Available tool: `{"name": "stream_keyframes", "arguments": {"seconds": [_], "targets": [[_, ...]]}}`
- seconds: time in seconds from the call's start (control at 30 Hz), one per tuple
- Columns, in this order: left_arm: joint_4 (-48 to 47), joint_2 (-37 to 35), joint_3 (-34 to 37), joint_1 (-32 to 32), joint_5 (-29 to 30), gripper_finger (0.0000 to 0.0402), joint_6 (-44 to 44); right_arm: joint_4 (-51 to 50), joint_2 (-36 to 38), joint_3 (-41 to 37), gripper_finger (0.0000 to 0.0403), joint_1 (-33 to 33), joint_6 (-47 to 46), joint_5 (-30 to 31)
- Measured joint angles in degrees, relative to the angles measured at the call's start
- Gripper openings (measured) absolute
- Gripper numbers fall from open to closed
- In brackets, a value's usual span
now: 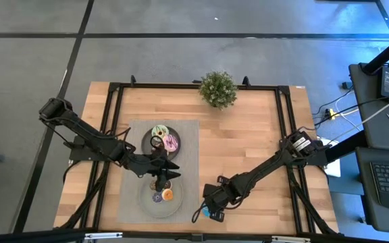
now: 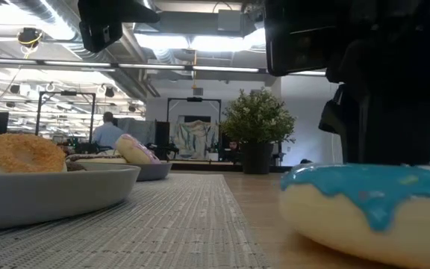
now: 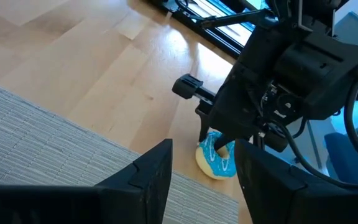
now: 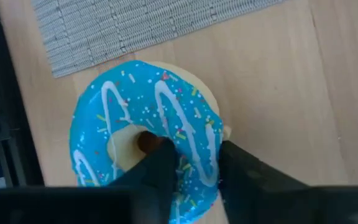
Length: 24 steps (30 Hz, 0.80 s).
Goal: Pick & Place donuts
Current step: Put the big blue donut on the black plate
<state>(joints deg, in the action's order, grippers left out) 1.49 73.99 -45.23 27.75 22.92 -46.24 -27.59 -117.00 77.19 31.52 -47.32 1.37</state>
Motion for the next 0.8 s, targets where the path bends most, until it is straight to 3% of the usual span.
{"name": "stream_keyframes", "arguments": {"seconds": [0.23,0.5,0.63,0.8], "targets": [[0.23,0.01,0.0,0.0,-0.37,0.0166,-5.8,-5.91,3.6,-0.02,0.0041,-2.15,5.02,0.76],[0.93,0.05,0.0,-1.53,4.19,0.0163,-10.53,-12.53,12.97,-0.07,0.0039,-8.11,7.5,7.95],[1.35,0.05,0.0,-3.1,4.83,0.0163,-13.01,-9.99,16.59,-0.07,0.0038,-11.6,10.09,11.73],[2.26,0.05,0.0,-5.47,4.97,0.0163,-13.09,1.16,17.21,-0.04,0.0036,-14.66,17.43,11.21]]}}
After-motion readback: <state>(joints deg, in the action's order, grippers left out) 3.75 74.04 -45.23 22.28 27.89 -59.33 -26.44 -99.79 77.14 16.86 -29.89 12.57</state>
